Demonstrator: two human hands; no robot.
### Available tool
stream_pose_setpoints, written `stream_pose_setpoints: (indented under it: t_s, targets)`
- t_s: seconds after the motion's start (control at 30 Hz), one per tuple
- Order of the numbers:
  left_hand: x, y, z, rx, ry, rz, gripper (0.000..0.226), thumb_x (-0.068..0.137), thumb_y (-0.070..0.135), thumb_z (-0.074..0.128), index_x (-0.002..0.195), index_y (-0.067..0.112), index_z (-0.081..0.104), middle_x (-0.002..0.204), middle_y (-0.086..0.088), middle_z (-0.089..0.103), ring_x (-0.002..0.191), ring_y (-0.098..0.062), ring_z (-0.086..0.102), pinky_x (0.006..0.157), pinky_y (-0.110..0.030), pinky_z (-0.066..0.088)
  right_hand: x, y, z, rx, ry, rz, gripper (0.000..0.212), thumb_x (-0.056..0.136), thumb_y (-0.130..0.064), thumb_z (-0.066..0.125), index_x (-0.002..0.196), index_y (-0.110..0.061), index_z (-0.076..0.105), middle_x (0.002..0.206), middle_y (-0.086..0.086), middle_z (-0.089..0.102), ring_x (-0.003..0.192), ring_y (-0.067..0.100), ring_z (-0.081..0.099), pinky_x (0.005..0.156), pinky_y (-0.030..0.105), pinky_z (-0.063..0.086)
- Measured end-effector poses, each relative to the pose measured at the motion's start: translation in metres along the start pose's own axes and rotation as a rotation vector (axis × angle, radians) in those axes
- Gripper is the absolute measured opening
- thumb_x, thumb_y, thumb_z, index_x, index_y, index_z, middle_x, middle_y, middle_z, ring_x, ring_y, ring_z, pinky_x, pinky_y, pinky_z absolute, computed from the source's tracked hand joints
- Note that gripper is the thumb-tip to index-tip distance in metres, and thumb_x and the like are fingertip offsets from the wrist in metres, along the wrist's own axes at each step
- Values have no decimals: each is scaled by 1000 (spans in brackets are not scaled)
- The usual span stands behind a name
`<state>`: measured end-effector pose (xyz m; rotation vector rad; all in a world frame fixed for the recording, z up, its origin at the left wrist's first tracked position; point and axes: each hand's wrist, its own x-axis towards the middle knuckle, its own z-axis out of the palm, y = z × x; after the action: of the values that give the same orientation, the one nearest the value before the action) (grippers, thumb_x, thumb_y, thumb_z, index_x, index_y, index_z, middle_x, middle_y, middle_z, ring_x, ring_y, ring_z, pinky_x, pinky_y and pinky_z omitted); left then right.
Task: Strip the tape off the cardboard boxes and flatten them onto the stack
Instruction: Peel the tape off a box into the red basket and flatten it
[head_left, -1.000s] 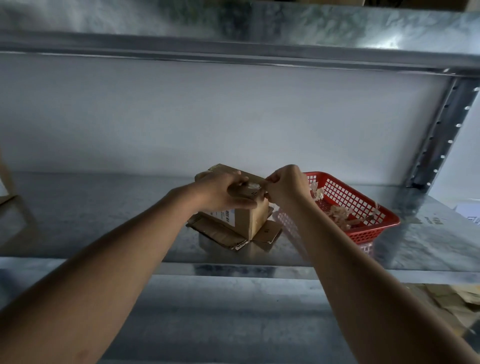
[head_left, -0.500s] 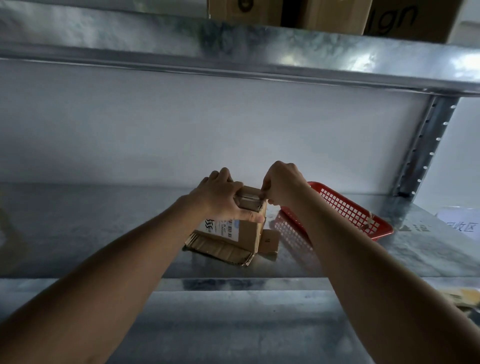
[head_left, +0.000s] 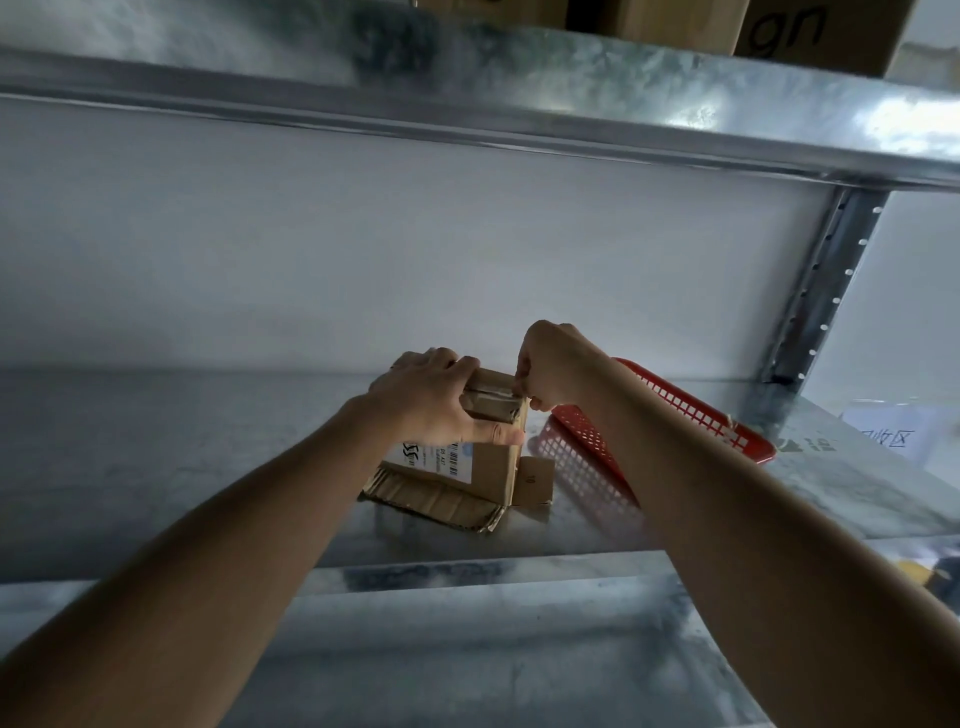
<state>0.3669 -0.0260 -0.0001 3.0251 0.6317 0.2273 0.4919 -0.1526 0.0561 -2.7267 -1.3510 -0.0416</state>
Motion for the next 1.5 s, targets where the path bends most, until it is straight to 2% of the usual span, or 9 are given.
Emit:
stream_pose_setpoints:
  t_s: [0.17,0.47,0.67,0.77,0.97,1.07,1.2,1.43,1.5]
  targets:
    - [-2,2,0,1,17,-13,125,50,114,31,146,34,39,148,-2,44,136,-28,41,113,-54,37,-10,-5,7,-64,-20,-88,15,94,6,57,86,-8,56,77,3,54,66,13,50,52,22,37]
    - [-5,5,-4,-12,15,-9,118,52,113,32,140,36,45,140,-1,49,130,-27,45,110,-52,39,-22,7,17,-12,-8,-207,17,98,3,47,105,-13,48,93,0,43,80,14,49,62,25,37]
    - [-7,4,-6,26,-7,18,120,59,109,34,151,31,35,146,-3,45,135,-27,42,113,-50,36,-28,6,11,29,-53,-198,13,103,-4,47,107,-7,59,99,9,60,87,21,61,66,25,47]
    - [-6,5,-7,38,-29,10,126,57,111,30,154,30,32,148,-3,44,136,-27,41,114,-51,35,-24,10,14,284,-35,-115,11,101,-3,59,110,-5,65,103,10,70,90,22,74,80,36,64]
    - [-4,7,-7,57,-54,-20,134,51,114,23,157,32,27,154,-2,40,141,-29,37,116,-52,33,-33,38,16,1049,79,-9,9,97,-8,70,103,-3,67,86,14,79,79,23,79,81,41,65]
    - [-5,9,-8,50,-43,-16,136,51,115,22,159,32,26,157,-2,37,144,-28,35,118,-52,31,-39,40,30,1000,56,4,13,92,-10,75,105,-10,73,95,9,78,80,18,79,78,37,65]
    - [-12,13,-14,20,-68,-45,131,58,109,32,162,31,18,163,-1,28,147,-29,28,121,-51,26,-46,33,43,1023,258,55,9,85,-9,82,93,-12,80,80,2,78,69,14,77,67,26,64]
    - [-15,18,-16,29,-68,-49,121,66,103,38,161,31,20,163,-1,28,147,-28,27,119,-48,26,-50,24,71,1139,406,90,4,90,-11,79,90,-15,80,82,-3,77,70,4,74,61,23,61]
    - [-15,17,-16,30,-74,-48,122,66,104,36,162,31,17,164,-1,27,148,-28,26,120,-49,26,-48,23,71,1129,355,107,5,93,-16,76,88,-17,78,83,-2,77,71,7,76,68,32,65]
